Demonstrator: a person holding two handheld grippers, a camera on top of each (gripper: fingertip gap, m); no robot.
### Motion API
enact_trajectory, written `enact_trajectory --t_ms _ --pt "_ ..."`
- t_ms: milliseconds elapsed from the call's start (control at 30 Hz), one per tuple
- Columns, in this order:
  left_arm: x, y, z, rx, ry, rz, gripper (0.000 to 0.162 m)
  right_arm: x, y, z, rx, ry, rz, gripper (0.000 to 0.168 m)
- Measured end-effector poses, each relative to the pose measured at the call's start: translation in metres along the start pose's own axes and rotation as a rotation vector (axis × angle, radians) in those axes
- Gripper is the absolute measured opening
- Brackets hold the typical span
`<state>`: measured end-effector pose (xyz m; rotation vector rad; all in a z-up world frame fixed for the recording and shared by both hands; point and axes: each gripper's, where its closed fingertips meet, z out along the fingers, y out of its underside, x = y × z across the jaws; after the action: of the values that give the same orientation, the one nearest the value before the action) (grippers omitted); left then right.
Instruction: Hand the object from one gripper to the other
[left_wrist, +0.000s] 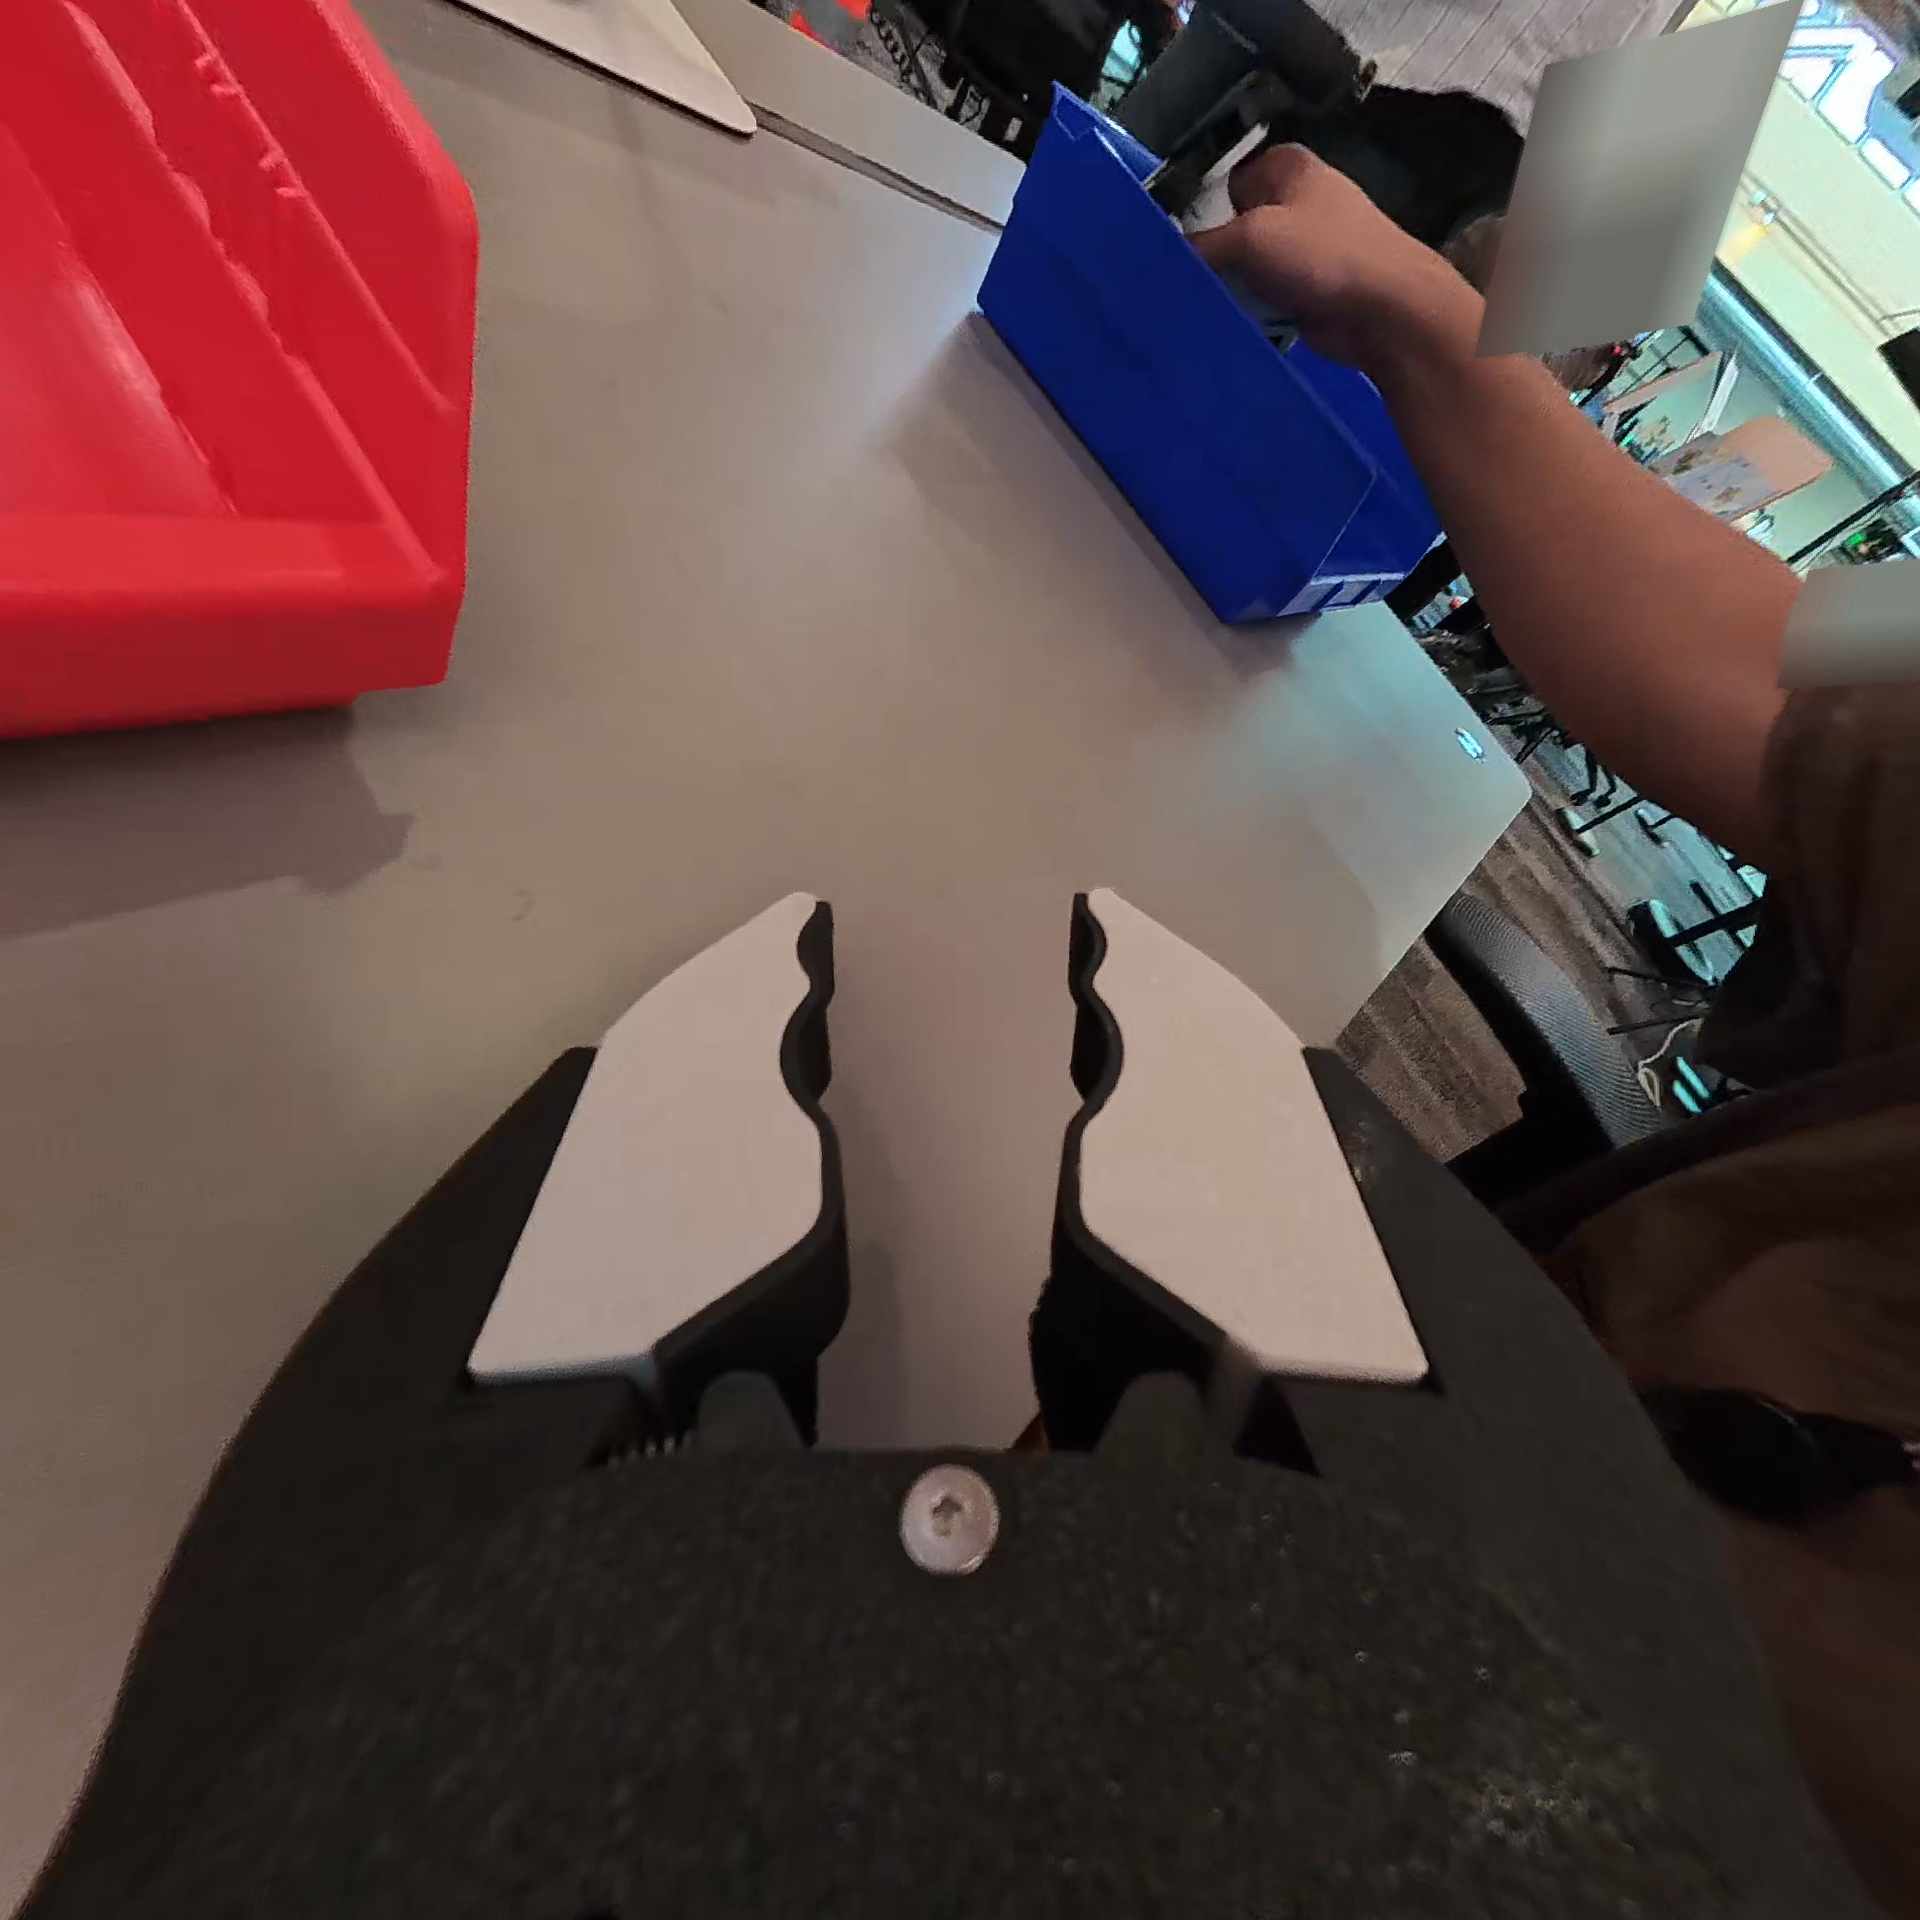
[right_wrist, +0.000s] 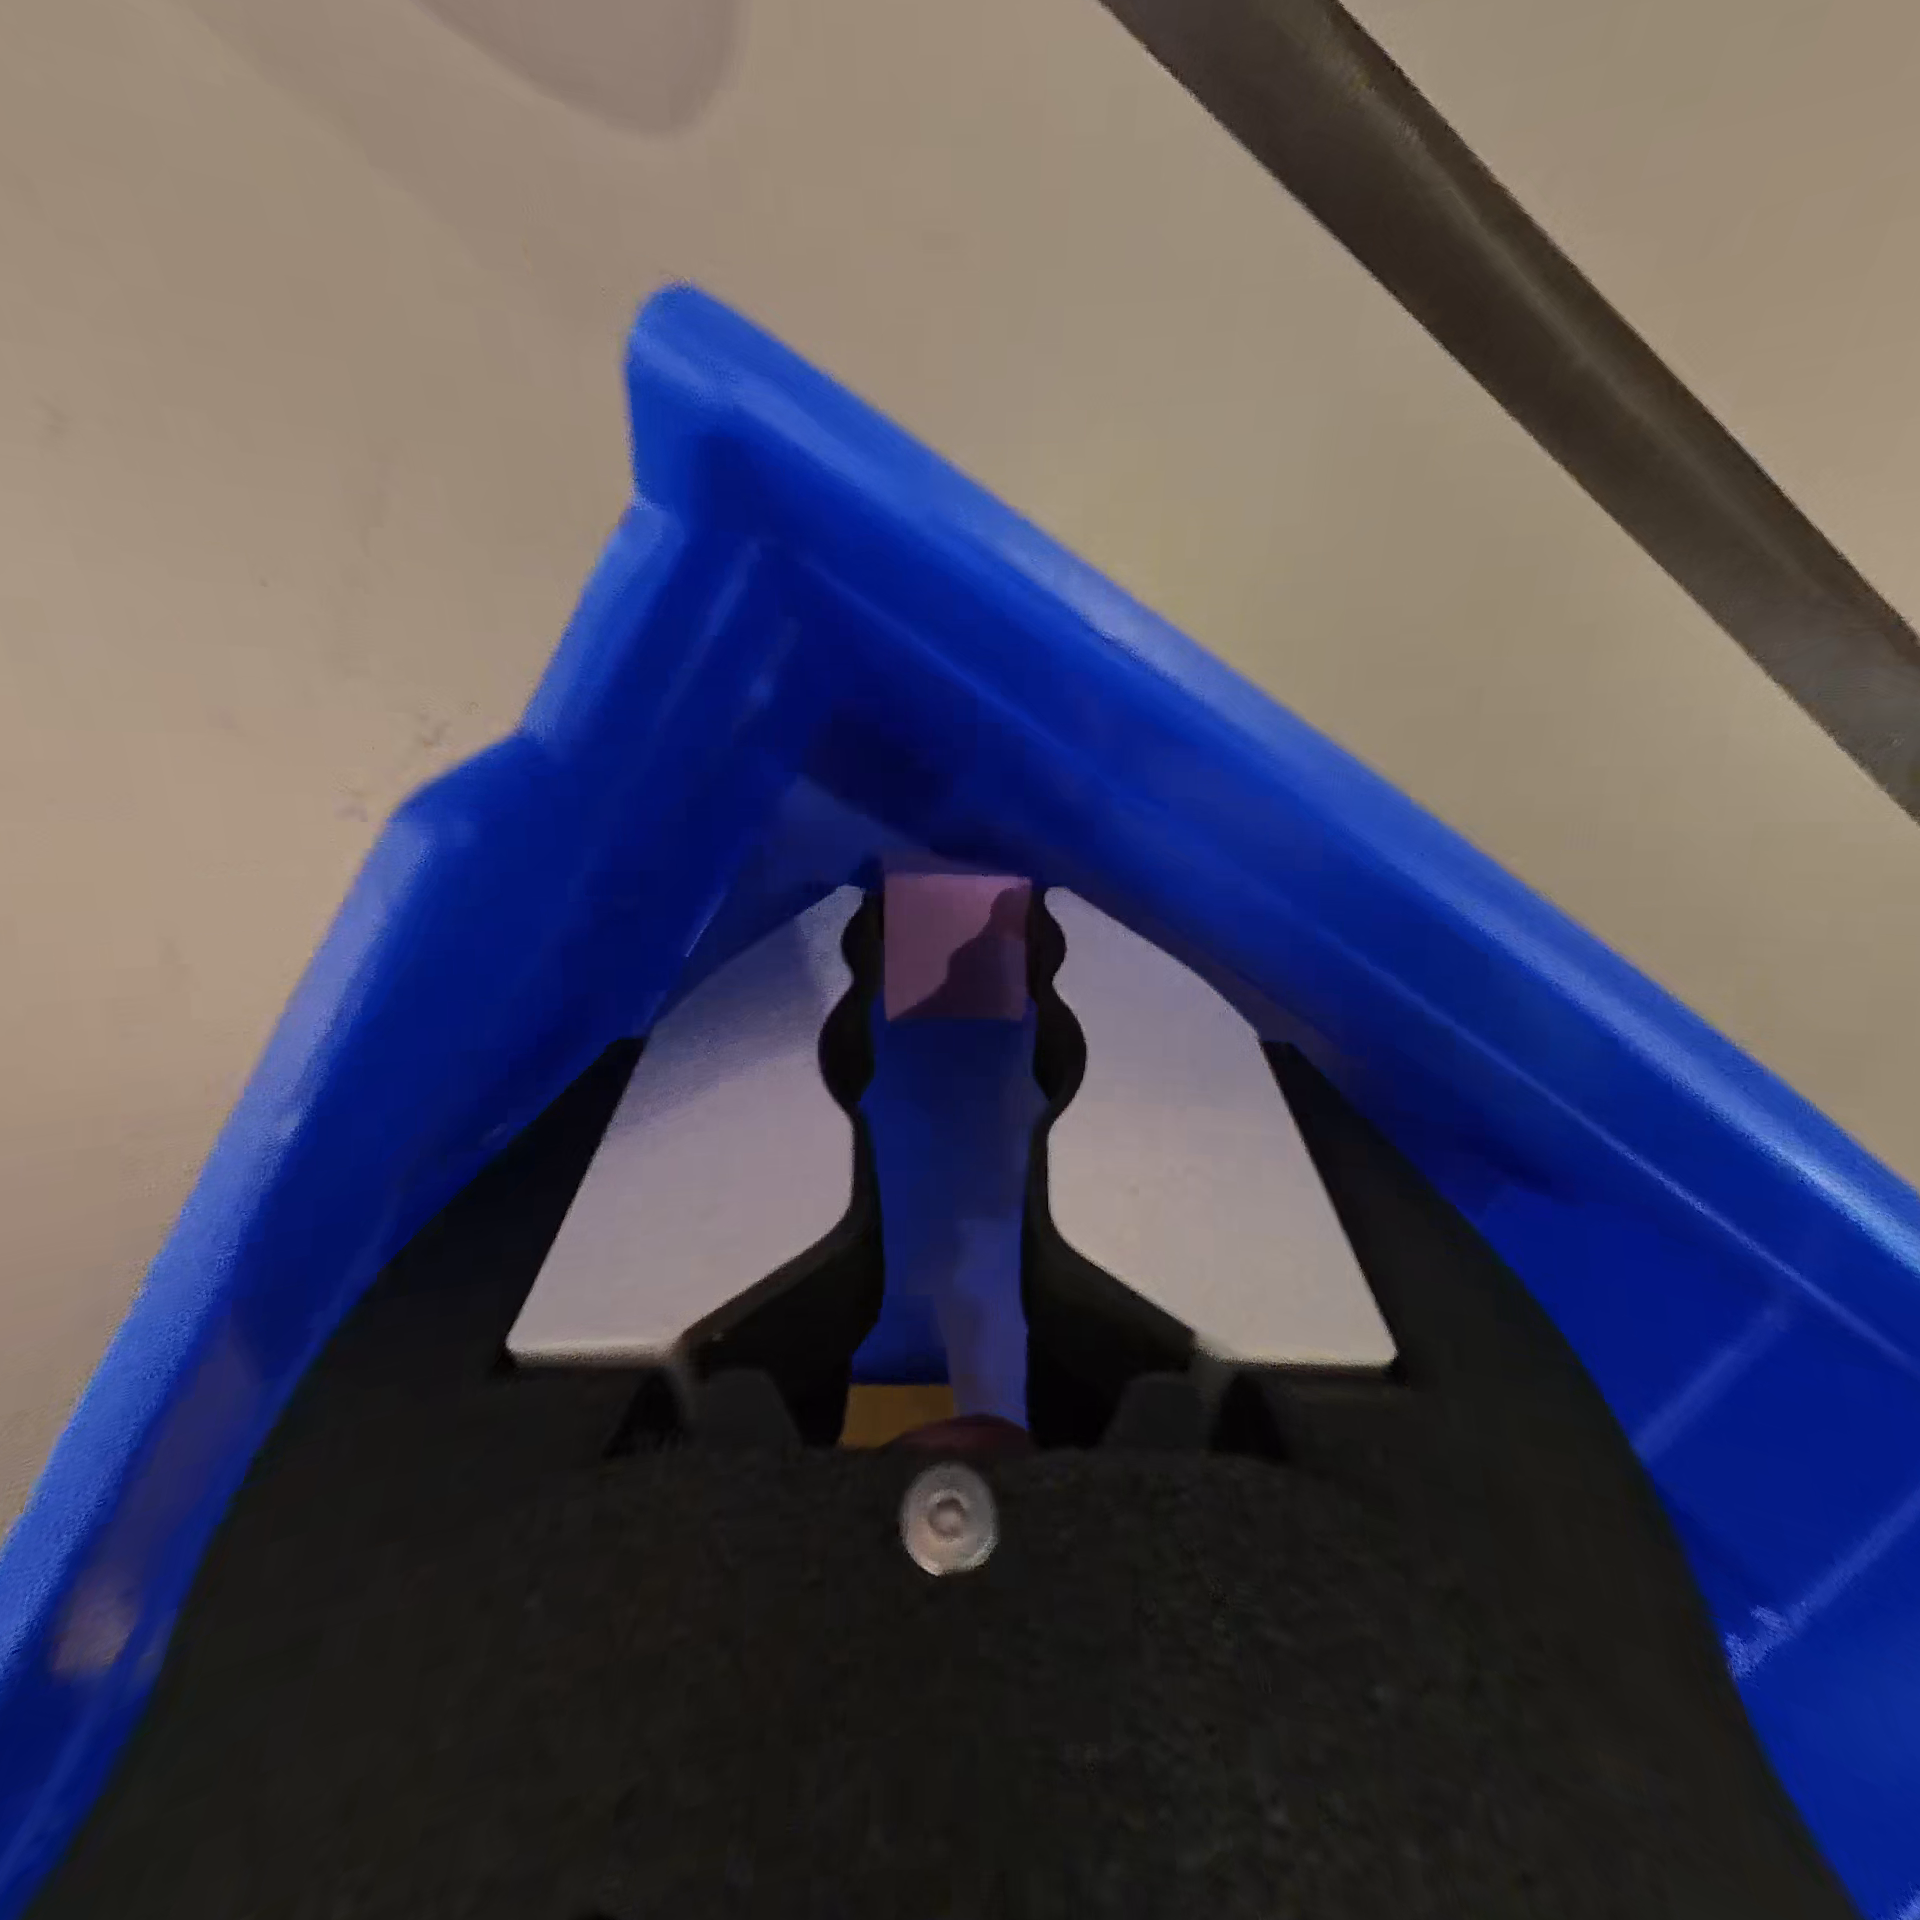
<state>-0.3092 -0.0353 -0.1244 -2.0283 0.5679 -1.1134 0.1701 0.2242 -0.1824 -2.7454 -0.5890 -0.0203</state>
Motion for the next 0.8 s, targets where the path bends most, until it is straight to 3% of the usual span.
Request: enact_trajectory --t_ms 200,367,500,667,800 --pt "0.003 -0.003 0.005 0.005 0.011 0.005 0.044 0.007 0.001 -0.017 0.033 0.064 -0.02 0.036" --pt "0.001 -0.002 0.003 0.006 0.002 0.014 0.044 -0.001 0.007 -0.126 0.377 0.144 0.023 0.044" --pt "0.001 -0.001 0.001 0.012 0.011 -0.006 0.044 -0.041 0.066 -0.196 0.711 0.144 0.106 0.044" --pt "-0.001 0.0 0.004 -0.006 -0.007 0.019 0.044 -0.114 0.156 -0.185 0.886 0.05 0.285 0.043" --pt "-0.004 -0.003 0.006 -0.002 -0.045 0.065 0.044 -0.171 0.184 -0.167 1.017 0.028 0.359 0.043"
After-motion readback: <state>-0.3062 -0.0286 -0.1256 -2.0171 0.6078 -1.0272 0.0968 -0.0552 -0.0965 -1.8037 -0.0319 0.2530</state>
